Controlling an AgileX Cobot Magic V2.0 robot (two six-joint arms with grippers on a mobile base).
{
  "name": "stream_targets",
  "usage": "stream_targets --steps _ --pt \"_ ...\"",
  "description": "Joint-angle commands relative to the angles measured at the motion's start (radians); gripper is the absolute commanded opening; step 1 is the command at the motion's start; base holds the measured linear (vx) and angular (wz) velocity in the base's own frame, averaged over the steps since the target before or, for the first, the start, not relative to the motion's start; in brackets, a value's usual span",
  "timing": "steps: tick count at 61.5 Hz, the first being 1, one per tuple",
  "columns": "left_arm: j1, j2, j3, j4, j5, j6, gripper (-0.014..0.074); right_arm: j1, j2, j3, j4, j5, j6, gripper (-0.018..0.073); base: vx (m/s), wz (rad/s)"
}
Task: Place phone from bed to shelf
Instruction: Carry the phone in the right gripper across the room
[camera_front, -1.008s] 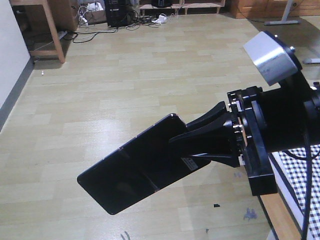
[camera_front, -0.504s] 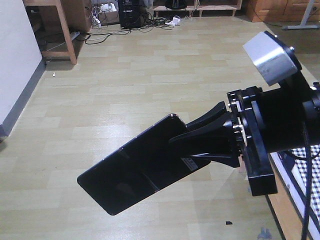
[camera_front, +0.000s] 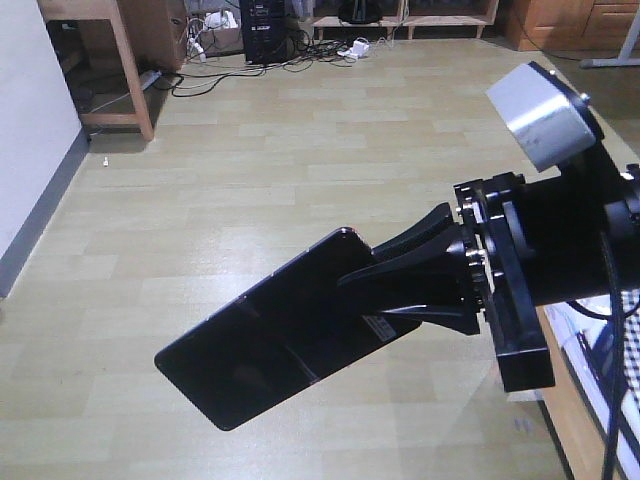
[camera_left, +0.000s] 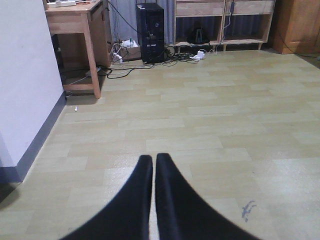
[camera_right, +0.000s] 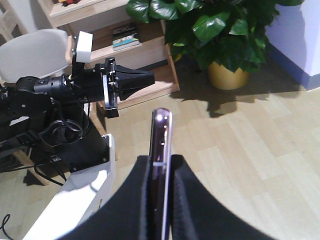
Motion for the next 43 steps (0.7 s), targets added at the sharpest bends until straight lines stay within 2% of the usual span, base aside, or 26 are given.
stream_targets --steps 1,43 --pt "0.002 -0.007 0.002 -0.010 -0.073 -0.004 0.0001 -0.002 -0.025 -0.027 0.086 0.072 -0.007 -0.0001 0.31 0.03" --pt "0.002 -0.007 0.002 -0.010 -0.073 -0.004 0.0001 -0.002 -0.025 -0.027 0.086 0.071 -0.007 -0.0001 0.32 0.03"
